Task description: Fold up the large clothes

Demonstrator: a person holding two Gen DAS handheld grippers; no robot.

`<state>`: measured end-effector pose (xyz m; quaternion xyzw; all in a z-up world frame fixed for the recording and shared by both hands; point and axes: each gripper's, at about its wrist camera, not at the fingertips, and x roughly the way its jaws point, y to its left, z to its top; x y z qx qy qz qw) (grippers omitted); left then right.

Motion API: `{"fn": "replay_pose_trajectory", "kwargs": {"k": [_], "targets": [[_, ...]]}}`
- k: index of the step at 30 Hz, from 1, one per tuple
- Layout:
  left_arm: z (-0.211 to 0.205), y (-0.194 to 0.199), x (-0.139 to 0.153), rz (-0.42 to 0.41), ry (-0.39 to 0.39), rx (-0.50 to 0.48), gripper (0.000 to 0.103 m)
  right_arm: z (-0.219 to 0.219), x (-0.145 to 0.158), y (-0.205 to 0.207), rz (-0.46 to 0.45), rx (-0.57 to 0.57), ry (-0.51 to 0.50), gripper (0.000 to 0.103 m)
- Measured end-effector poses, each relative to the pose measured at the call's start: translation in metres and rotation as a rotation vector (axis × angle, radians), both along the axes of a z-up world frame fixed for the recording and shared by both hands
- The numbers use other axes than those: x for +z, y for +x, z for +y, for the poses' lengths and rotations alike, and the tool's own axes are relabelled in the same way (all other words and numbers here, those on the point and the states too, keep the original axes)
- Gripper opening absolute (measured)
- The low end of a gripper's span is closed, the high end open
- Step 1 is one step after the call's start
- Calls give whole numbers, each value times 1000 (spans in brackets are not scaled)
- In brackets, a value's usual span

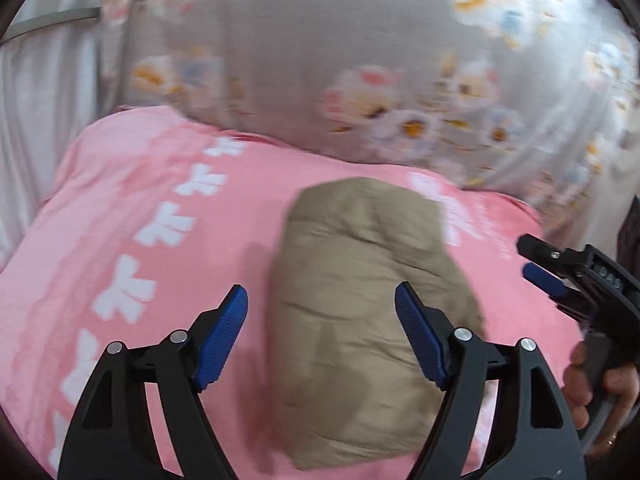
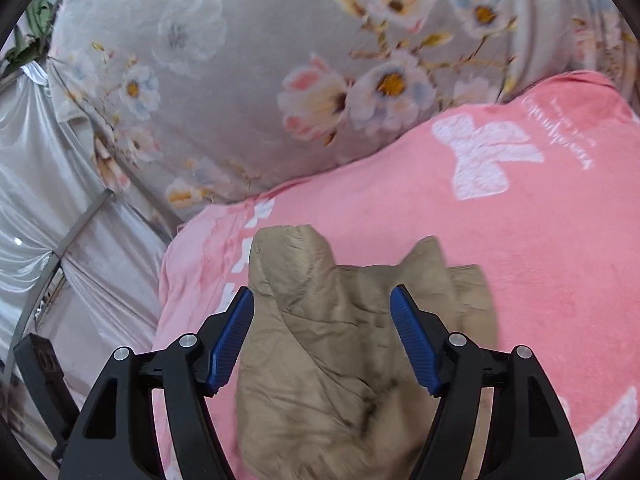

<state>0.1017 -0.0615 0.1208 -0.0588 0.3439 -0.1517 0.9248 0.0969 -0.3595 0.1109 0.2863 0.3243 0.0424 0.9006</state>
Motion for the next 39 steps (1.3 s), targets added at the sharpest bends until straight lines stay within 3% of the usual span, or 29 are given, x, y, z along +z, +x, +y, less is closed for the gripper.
{"fn": "replay_pose_trajectory", "kwargs": {"k": [4, 6, 7, 8, 10, 11, 16, 25, 34, 39], "targets": [[23, 28, -10, 43, 13, 86, 73, 21, -22, 50, 93, 48, 37, 70], [25, 37, -13, 58, 17, 103, 73, 29, -36, 64, 136, 47, 28, 64], [25, 40, -15, 65, 18, 102, 73, 32, -44, 71, 160, 55, 30, 51], [18, 43, -16, 73, 19, 99, 73, 32, -50, 72, 176, 61, 27, 31], [11, 49, -18, 87, 11, 81, 73, 28, -58, 70, 166, 73, 38, 12], [8, 49, -19, 91, 7, 73, 73, 24, -60, 67, 153, 74, 34, 10], [-24, 56, -22, 120, 6, -6, 72, -8, -62, 19, 53, -51, -99, 7], [-113, 57, -47, 154, 70, -131, 72, -41, -105, -6, 107, -220, -274, 7], [-143, 67, -84, 195, 121, -119, 74, -43, -136, 3, 103, -238, -375, 7], [-155, 68, -92, 189, 147, -122, 76, -55, -153, 5, 112, -263, -351, 7]]}}
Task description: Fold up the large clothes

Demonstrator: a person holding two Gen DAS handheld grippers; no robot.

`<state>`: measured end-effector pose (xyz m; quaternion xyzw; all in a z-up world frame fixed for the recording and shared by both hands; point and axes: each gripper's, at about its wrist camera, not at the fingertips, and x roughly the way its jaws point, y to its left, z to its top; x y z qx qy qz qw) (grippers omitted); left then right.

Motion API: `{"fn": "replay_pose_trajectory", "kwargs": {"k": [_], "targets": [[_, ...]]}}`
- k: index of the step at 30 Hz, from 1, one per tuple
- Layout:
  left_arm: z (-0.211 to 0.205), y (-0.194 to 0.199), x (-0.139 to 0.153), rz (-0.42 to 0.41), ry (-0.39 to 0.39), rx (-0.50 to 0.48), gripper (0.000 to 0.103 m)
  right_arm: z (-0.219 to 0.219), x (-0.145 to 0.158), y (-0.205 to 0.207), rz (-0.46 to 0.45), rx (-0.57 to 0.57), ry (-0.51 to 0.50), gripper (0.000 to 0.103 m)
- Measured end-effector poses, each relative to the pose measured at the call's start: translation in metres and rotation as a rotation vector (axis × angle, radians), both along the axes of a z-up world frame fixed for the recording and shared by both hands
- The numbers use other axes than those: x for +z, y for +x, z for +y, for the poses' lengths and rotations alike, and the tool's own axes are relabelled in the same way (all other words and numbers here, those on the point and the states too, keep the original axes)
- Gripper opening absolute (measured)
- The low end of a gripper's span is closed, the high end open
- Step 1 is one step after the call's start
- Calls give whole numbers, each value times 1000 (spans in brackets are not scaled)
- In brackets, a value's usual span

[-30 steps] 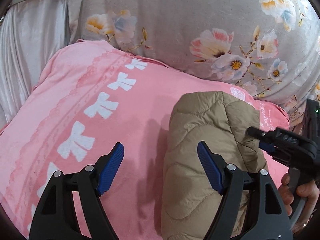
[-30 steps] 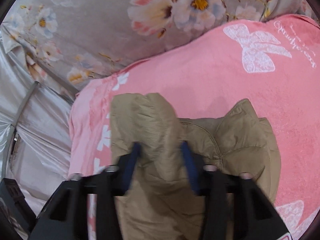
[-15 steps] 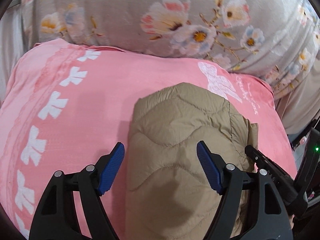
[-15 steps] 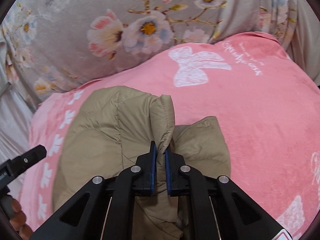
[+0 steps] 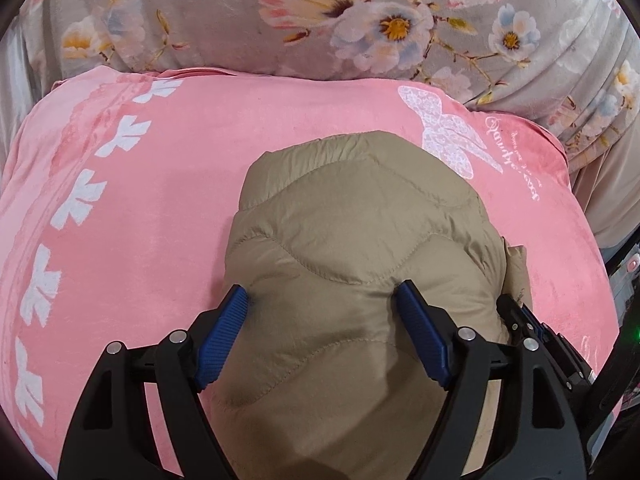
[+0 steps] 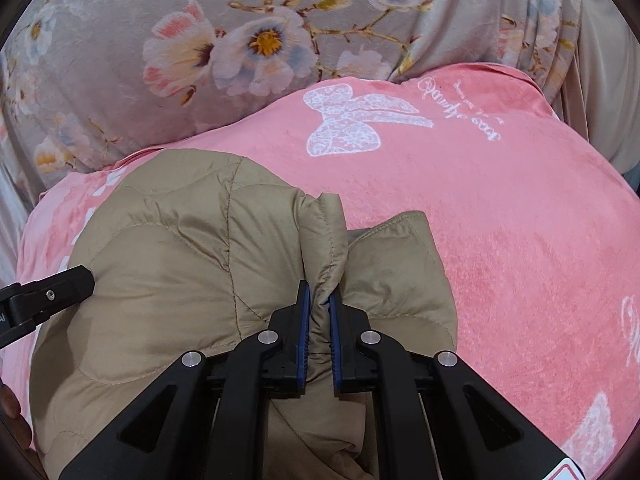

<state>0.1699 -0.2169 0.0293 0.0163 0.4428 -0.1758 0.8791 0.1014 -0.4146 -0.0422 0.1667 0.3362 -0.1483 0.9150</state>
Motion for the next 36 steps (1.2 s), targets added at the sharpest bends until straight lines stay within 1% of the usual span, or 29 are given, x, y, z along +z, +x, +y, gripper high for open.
{"fn": "replay_pose_trajectory", "kwargs": {"k": [6, 13, 27, 36], "targets": [[-17, -1, -11, -33, 53, -7, 81, -12, -16, 2, 4, -5, 48, 7], [-31, -6, -23, -92, 100, -9, 88, -18, -27, 2, -6, -4, 88, 7], [-40, -5, -37, -134, 126, -14, 94, -24, -33, 2, -19, -4, 142, 7], [-43, -3, -41, -141, 129, -15, 97, -29, -36, 2, -26, -1, 171, 7]]}}
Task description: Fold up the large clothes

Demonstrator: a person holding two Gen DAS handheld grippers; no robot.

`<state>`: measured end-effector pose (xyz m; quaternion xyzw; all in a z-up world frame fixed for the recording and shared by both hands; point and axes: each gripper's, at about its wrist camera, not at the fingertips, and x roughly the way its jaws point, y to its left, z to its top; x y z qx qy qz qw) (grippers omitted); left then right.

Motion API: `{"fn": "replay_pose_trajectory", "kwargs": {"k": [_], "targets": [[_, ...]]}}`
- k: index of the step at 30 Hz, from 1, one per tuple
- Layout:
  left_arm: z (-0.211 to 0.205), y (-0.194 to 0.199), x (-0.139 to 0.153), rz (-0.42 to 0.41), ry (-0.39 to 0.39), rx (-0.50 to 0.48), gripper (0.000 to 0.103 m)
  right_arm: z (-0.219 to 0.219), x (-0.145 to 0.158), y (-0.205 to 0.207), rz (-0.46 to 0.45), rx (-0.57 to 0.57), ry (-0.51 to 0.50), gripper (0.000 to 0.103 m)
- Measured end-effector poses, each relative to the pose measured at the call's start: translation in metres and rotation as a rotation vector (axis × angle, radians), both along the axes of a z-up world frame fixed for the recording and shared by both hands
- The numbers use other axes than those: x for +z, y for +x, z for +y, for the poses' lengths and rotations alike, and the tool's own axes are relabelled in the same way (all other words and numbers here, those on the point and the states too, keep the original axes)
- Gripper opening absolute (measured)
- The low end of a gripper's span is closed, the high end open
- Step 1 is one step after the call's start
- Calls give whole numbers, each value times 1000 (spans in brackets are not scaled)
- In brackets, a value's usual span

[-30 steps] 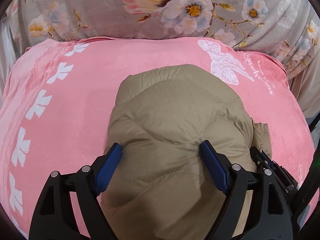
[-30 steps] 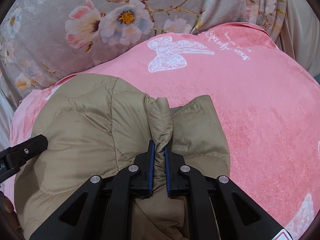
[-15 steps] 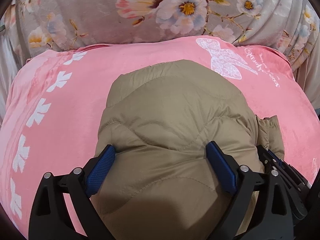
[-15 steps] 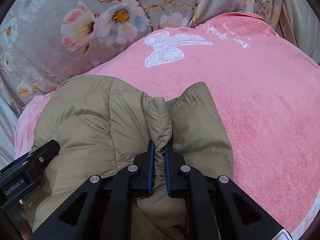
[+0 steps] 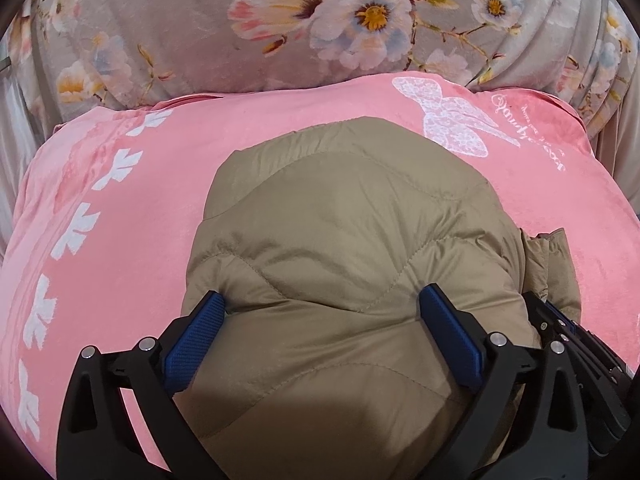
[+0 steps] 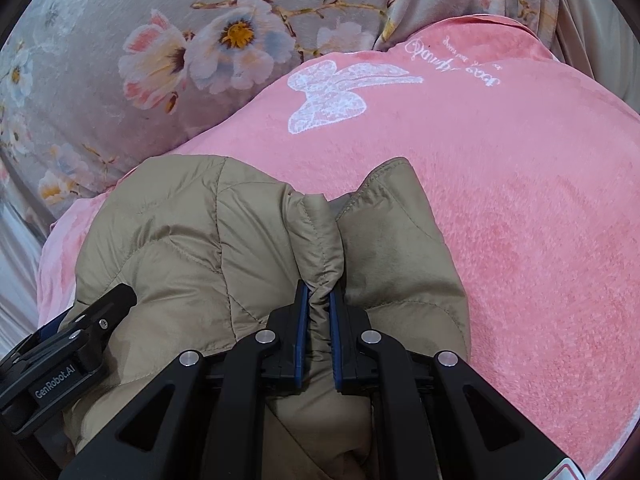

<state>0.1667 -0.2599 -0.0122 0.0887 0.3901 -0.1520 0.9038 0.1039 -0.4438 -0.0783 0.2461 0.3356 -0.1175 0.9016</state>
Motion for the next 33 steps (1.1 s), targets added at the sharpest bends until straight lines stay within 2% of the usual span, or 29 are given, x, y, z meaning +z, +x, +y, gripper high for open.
{"fn": "replay_pose_trajectory", "kwargs": {"k": [8, 15, 16, 17, 18, 20, 22, 26, 28, 30, 32, 33], "targets": [[-1, 1, -3, -12, 0, -1, 98, -3, -1, 0, -10, 4, 19, 6], [-4, 8, -4, -7, -8, -4, 98, -15, -4, -3, -56, 41, 106, 11], [-3, 10, -3, 5, -13, -14, 98, -18, -3, -7, -61, 46, 134, 13], [1, 9, -2, 17, -16, -26, 98, -21, 0, -12, -54, 45, 158, 27], [6, 8, 2, 37, -24, -40, 98, -24, 5, -23, -35, 37, 186, 33], [26, -2, 12, 78, -56, -50, 98, -26, 19, -56, -56, 48, 243, 50], [46, -17, 21, 116, -95, -74, 98, -18, 27, -82, -48, 93, 249, 53], [65, -46, 22, 143, -74, -78, 98, 11, 24, -121, 35, 176, 194, 58], [70, -58, 15, 178, -59, -89, 98, 26, 15, -131, 79, 186, 160, 58], [75, -68, 9, 205, -61, -95, 98, 33, 10, -139, 81, 171, 148, 49], [81, -72, 6, 217, -57, -90, 98, 34, 10, -143, 88, 144, 146, 17], [83, -75, 5, 217, -53, -88, 98, 34, 10, -146, 93, 133, 138, 12]]}}
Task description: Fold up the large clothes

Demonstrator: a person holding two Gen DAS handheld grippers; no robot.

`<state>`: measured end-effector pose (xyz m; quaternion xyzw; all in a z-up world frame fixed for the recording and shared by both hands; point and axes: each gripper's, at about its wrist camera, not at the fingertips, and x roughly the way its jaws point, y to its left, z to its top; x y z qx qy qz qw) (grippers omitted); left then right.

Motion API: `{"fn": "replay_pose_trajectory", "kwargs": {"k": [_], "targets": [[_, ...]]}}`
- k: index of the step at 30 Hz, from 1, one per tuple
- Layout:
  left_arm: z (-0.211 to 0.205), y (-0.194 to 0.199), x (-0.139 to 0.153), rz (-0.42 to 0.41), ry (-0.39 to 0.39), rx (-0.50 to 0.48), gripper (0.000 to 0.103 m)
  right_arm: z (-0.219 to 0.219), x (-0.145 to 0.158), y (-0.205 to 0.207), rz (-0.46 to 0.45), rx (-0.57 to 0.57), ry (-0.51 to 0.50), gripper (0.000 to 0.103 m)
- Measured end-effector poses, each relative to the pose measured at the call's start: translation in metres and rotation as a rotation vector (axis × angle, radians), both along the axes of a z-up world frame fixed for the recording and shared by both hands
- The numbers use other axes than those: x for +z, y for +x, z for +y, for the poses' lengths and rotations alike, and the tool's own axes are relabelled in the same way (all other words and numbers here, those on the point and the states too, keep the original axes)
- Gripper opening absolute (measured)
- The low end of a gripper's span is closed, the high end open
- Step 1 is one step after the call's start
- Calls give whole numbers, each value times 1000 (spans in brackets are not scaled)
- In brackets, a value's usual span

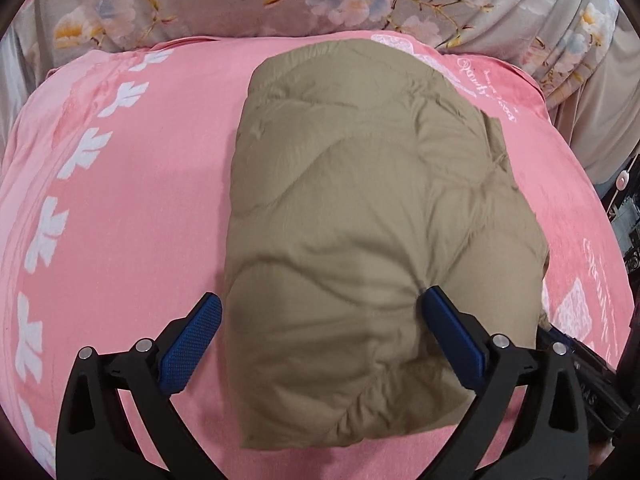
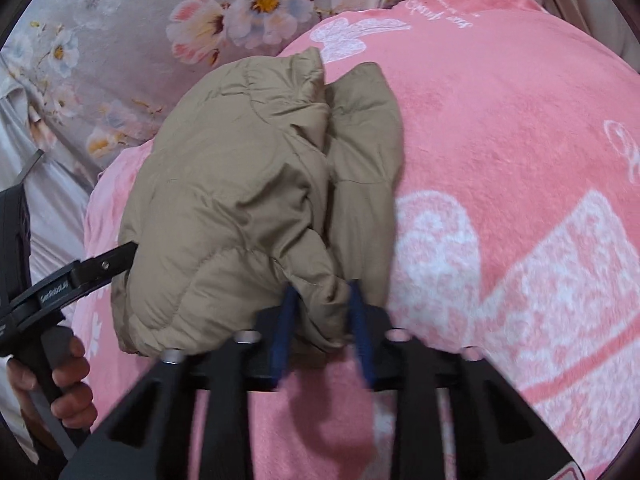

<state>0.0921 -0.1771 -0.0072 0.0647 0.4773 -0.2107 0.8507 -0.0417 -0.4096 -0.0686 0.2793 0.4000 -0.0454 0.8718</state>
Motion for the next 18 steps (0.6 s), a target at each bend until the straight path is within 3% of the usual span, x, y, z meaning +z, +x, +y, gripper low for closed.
{"fn": "replay_pose_trajectory", "kwargs": {"k": [2, 9, 18], "targets": [[2, -2, -4, 2, 7, -1, 98, 1, -1, -2, 5, -2, -11, 7], [-5, -6, -18, -11, 40, -4, 98, 14, -13, 6, 57, -7, -106, 6], [-15, -9, -26, -54, 88, -5, 98, 13, -19, 10, 47, -10, -101, 6]]}}
